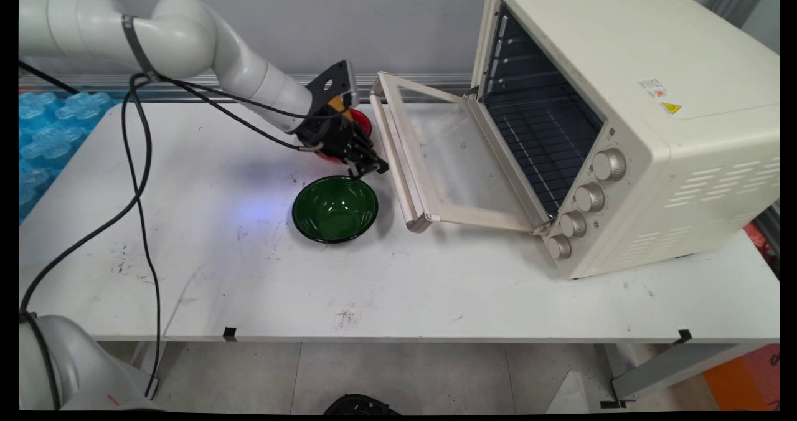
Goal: Close the oven
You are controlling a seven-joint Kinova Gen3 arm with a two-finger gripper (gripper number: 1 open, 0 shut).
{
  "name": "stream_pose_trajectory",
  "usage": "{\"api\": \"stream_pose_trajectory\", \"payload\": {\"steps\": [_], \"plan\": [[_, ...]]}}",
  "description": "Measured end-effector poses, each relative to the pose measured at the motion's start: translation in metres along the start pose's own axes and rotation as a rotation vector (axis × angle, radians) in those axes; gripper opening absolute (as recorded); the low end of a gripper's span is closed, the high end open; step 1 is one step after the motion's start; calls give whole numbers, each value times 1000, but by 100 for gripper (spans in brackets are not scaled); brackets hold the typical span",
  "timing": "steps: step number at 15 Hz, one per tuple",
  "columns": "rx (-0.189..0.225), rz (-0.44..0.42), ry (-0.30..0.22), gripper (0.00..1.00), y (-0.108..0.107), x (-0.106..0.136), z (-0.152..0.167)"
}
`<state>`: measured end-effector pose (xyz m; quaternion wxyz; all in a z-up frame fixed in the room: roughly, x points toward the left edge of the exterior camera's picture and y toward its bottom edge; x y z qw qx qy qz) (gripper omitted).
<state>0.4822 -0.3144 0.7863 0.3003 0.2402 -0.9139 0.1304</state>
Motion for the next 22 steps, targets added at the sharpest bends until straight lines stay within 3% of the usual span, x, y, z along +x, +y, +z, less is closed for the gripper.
{"api": "stream_pose_trajectory", "payload": {"steps": [10, 22], "plan": [[1, 9, 89, 0, -2, 10, 22], [7, 37, 146, 0, -5, 33, 12]]}}
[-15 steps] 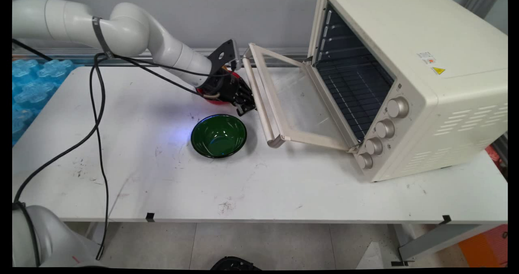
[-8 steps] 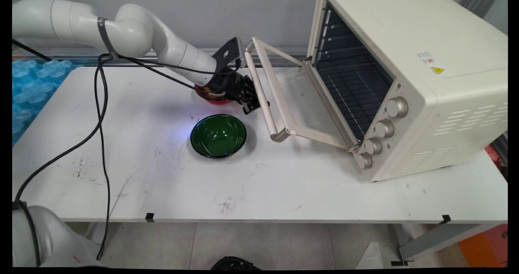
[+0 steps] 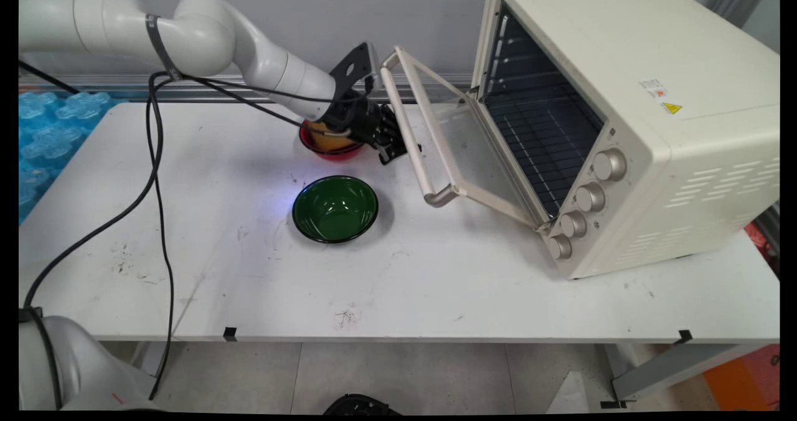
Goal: Close the oven
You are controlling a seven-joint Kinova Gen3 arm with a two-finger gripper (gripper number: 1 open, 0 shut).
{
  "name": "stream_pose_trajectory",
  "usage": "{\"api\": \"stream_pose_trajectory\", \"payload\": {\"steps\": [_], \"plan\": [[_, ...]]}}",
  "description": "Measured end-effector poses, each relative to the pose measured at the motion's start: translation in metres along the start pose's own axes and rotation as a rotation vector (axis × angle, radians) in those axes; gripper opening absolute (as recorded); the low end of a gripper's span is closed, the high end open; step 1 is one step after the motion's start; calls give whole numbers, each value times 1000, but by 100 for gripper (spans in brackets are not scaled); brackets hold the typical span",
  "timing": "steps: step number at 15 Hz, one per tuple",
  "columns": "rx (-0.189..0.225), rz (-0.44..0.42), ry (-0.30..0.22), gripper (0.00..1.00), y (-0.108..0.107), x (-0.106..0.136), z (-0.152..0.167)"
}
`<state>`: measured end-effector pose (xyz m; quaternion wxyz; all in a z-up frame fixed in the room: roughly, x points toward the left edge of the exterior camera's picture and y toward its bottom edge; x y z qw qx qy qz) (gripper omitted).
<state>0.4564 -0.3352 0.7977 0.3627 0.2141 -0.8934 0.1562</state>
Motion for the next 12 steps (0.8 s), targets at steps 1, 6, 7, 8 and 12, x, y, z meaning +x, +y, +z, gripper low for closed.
{"api": "stream_pose_trajectory", "payload": {"steps": [1, 6, 7, 8, 12], "plan": [[1, 2, 3, 0, 0, 3, -1], [-4, 10, 11, 0, -1, 20, -11], [-8, 10, 10, 0, -2, 24, -12], [-13, 10, 6, 0, -2, 29, -14], [-23, 12, -4, 0, -7, 49, -16]]}}
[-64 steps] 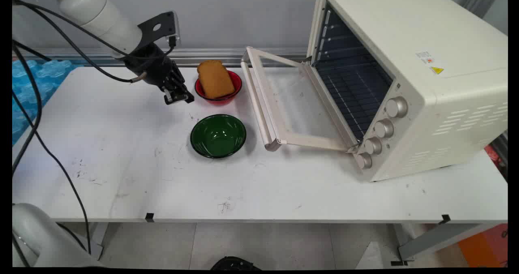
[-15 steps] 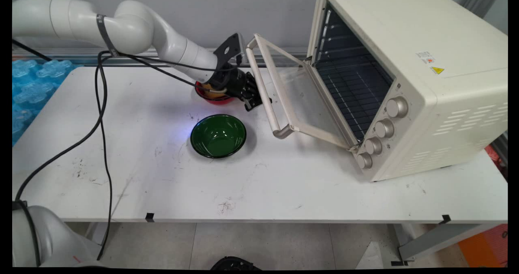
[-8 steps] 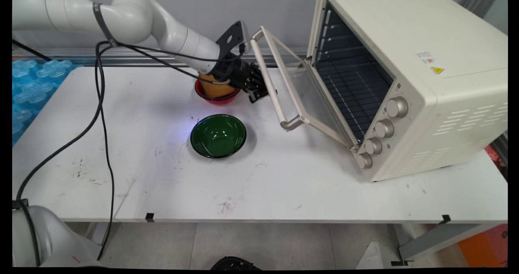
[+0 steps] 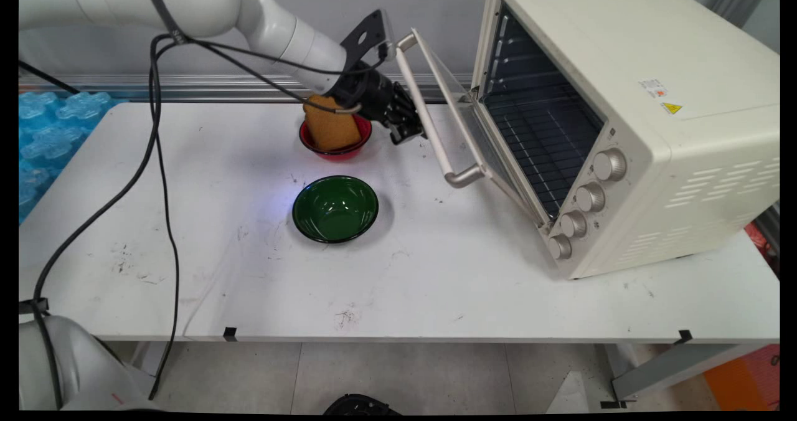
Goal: Close the oven
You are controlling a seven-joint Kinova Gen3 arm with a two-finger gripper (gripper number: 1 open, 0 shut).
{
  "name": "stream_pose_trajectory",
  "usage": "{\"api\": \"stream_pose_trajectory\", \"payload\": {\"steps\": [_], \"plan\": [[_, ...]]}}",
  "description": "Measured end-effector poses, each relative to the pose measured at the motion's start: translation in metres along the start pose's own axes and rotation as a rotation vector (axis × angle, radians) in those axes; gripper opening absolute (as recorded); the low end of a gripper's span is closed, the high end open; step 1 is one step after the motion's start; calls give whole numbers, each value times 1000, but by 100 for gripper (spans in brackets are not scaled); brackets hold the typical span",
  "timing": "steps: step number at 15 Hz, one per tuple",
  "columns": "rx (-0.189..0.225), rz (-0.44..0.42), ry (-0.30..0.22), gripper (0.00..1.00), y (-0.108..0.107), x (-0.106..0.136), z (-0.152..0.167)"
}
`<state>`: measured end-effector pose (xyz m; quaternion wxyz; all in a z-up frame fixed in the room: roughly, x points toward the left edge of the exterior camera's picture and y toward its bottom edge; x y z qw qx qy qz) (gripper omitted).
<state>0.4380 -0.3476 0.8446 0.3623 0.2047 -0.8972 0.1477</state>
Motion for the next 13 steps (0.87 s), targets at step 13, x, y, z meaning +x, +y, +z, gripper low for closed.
{"api": "stream_pose_trajectory", "payload": {"steps": [13], "plan": [[-5, 21, 9, 0, -31, 68, 14]]}}
